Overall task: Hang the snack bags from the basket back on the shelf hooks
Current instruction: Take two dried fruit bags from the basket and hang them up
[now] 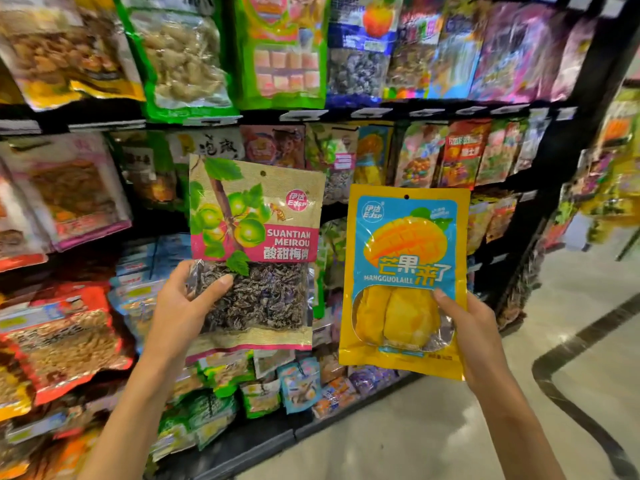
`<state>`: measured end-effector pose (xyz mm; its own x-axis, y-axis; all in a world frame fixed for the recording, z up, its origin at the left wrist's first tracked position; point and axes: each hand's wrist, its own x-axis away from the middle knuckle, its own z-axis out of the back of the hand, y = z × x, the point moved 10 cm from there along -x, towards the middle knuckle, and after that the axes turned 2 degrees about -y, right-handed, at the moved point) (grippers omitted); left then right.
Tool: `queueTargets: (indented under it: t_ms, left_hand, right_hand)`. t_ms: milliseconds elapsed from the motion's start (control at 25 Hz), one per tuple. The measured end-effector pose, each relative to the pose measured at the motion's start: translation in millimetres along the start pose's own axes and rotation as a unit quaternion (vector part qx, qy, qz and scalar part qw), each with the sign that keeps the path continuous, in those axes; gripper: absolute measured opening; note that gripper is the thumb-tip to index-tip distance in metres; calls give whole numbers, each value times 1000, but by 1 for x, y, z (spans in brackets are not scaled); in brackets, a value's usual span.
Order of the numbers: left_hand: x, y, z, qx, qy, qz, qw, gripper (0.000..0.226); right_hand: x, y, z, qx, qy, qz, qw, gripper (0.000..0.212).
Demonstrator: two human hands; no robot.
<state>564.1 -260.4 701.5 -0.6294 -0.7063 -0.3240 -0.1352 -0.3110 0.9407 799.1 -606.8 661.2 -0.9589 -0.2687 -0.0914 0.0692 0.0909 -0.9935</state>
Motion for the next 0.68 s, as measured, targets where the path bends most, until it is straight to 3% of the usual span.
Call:
queueTargets:
  t_ms: [200,360,680]
  left_hand:
    - [-63,-3,-90,18,-15,-2,1000,23]
    - [-108,-17,-134,-1,-4,16,1000,58]
    - [-190,-33,-223,11,5,8,1000,27]
  right_hand:
    - [-89,-19,35,22,7,24,999,18]
    - [-151,-12,51,17,8,18,1000,14]
    - [-273,-3,63,13,-43,30,999,19]
